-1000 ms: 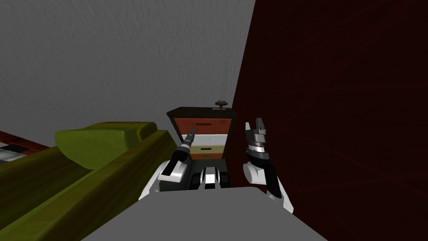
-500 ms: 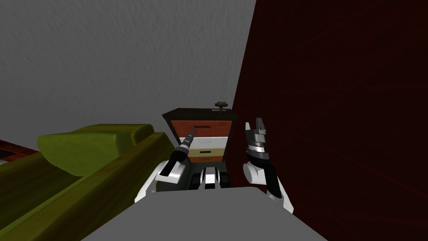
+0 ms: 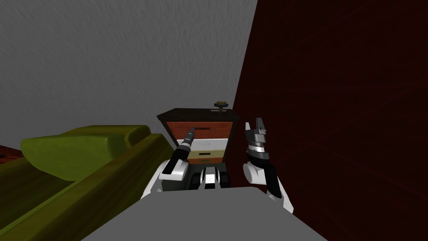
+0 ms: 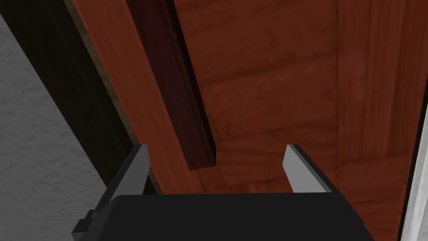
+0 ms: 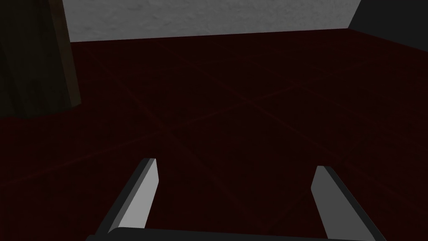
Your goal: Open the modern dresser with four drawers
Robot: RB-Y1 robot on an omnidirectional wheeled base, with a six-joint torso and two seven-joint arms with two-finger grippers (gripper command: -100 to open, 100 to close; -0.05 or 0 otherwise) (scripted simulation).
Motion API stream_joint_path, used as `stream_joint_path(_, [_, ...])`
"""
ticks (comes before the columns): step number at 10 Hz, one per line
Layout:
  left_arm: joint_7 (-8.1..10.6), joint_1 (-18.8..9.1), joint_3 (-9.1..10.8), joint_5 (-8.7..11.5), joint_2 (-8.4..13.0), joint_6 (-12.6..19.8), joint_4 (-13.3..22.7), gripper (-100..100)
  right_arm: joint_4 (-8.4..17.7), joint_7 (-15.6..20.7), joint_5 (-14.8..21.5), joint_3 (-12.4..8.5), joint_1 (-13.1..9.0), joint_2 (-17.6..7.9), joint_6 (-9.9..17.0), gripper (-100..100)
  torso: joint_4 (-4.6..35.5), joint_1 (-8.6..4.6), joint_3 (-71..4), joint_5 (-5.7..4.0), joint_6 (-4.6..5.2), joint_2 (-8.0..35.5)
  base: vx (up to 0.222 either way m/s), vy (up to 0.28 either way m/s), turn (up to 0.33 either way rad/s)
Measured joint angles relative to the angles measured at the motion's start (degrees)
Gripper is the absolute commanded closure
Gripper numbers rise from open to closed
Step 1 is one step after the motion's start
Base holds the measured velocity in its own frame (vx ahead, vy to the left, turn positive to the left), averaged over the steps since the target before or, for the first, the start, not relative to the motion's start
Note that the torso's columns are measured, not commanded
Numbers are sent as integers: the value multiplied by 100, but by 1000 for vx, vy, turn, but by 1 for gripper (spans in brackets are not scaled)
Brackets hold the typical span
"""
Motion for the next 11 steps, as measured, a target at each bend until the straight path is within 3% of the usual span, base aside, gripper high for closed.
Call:
stream_joint_path(2, [0,4,3,3,-311,2,-21,-100,0,0,0,0,0,0,0,0,-6,-6,-12,-2,0,-19,0,0,0])
stream_joint_path(4, [-5,22,-9,-6,-323,72,-118,-100,0,0,0,0,1,0,0,0,-12,-3,-27,-1,0,-45,83,10,-24])
stream_joint_path(5, [-7,23,-11,-7,-324,93,-133,100,-1,0,0,0,1,0,0,0,-10,-5,-20,-1,-1,-27,9,1,3])
stream_joint_path(11, [-9,155,-101,-7,-270,167,-356,100,1,0,0,0,-2,0,0,0,6,-13,0,-8,-2,3,-151,-9,9])
